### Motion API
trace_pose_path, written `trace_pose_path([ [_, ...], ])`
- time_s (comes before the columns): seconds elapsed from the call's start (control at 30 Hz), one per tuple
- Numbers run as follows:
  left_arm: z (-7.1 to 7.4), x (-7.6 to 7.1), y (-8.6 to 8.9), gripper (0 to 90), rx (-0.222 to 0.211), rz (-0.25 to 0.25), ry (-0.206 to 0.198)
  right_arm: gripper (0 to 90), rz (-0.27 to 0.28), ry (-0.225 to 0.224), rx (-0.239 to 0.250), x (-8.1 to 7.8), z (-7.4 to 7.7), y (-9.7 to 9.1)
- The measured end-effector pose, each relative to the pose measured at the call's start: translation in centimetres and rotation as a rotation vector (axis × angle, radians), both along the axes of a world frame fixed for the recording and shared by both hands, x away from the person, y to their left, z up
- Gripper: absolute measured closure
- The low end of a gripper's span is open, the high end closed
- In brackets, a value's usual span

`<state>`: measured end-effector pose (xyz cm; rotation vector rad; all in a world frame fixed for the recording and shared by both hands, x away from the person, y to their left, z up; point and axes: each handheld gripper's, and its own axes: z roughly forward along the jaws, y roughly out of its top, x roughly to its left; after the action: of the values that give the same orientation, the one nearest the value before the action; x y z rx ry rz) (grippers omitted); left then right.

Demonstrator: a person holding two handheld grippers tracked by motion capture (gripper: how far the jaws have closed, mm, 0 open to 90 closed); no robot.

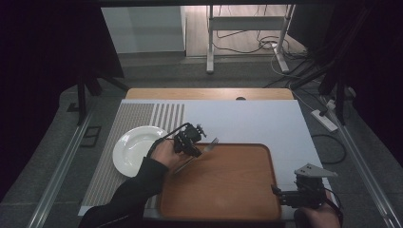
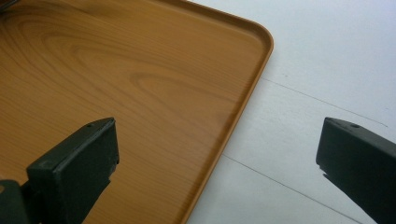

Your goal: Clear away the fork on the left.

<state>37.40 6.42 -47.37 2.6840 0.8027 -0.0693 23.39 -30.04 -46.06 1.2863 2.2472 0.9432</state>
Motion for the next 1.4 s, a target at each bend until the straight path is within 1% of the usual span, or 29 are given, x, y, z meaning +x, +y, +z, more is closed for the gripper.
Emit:
trace_pose_path([
  [0.03,-0.2,-0.8,0.3,86.5,-0.001,0.01,0.004,0.0,0.0,0.0,0.0,0.0,0.0,0.0],
  [0.07,-0.2,-0.8,0.3,86.5,-0.001,0.01,0.004,0.0,0.0,0.0,0.0,0.0,0.0,0.0],
  [0.23,-0.6,-2.6,1.1,86.5,-0.008,0.027,0.028,0.0,0.001,0.0,0.0,0.0,0.0,0.0],
  [0.37,-1.1,-3.9,1.6,86.4,-0.012,0.045,0.056,0.0,0.002,-0.002,-0.003,0.0,0.0,0.1],
  [0.4,-1.2,-4.2,1.6,86.4,-0.012,0.048,0.054,0.0,0.003,-0.001,-0.004,0.0,0.0,0.1],
  [0.47,-1.6,-4.6,1.6,86.4,-0.008,0.052,0.062,0.0,0.003,0.0,-0.004,0.0,0.0,0.1],
  [0.57,-2.6,-5.1,1.4,86.2,0.0,0.05,0.062,0.0,0.004,-0.002,-0.005,0.0,0.0,0.1],
  [0.6,-2.8,-5.2,1.4,85.8,-0.011,0.05,0.06,0.0,0.005,-0.002,-0.004,0.0,0.0,0.1],
  [0.63,-2.7,-5.4,1.5,84.5,-0.011,0.054,0.047,0.0,0.006,-0.002,-0.005,0.0,0.0,0.1],
  [0.67,-2.7,-5.4,1.5,82.1,-0.011,0.054,0.047,0.0,0.006,-0.002,-0.005,0.0,0.0,0.1],
  [0.7,-2.2,-5.5,1.8,77.6,-0.046,0.074,0.006,0.0,0.007,-0.002,-0.005,0.0,0.0,0.1],
  [0.73,-2.2,-5.5,1.8,77.1,-0.046,0.074,0.006,0.0,0.007,-0.002,-0.005,0.0,0.0,0.1],
  [0.77,-2.0,-5.6,1.9,77.1,-0.065,0.078,-0.006,0.0,0.006,-0.002,-0.004,0.0,0.0,0.1],
  [0.8,-1.7,-5.8,1.9,77.4,-0.077,0.073,-0.021,0.0,0.006,-0.002,-0.004,0.0,0.0,0.1],
  [0.83,-1.6,-6.0,1.8,81.8,-0.088,0.061,-0.031,0.0,0.006,-0.002,-0.004,0.0,0.0,0.1],
  [0.87,-1.5,-6.2,1.6,88.2,-0.093,0.052,-0.034,0.0,0.007,-0.002,-0.005,0.0,0.0,0.1],
  [0.9,-1.6,-6.3,1.4,89.0,-0.085,0.042,-0.023,0.0,0.006,-0.001,-0.008,0.0,0.0,0.1],
  [0.97,-2.0,-6.6,0.8,89.1,-0.056,0.024,-0.032,0.0,0.006,-0.005,-0.009,-0.1,0.0,0.2],
  [1.03,-2.4,-6.6,0.5,89.1,-0.041,0.029,-0.038,0.0,0.006,-0.006,-0.007,-0.1,0.0,0.2],
  [1.07,-2.6,-6.5,0.5,89.1,-0.036,0.036,-0.037,0.0,0.007,-0.007,-0.007,-0.1,0.0,0.2],
  [1.13,-2.8,-6.3,0.8,89.1,-0.047,0.055,-0.032,0.0,0.007,-0.006,-0.008,-0.1,0.0,0.1],
  [1.2,-2.9,-6.2,1.1,89.1,-0.04,0.072,-0.037,0.0,0.008,-0.005,-0.008,-0.1,0.0,0.1],
  [1.3,-3.0,-6.0,1.9,89.0,-0.022,0.103,-0.046,0.0,0.008,-0.002,-0.009,0.0,0.0,0.1],
  [1.4,-3.1,-5.7,2.9,89.0,-0.028,0.144,-0.042,0.0,0.007,-0.003,-0.01,0.0,0.0,0.1],
])
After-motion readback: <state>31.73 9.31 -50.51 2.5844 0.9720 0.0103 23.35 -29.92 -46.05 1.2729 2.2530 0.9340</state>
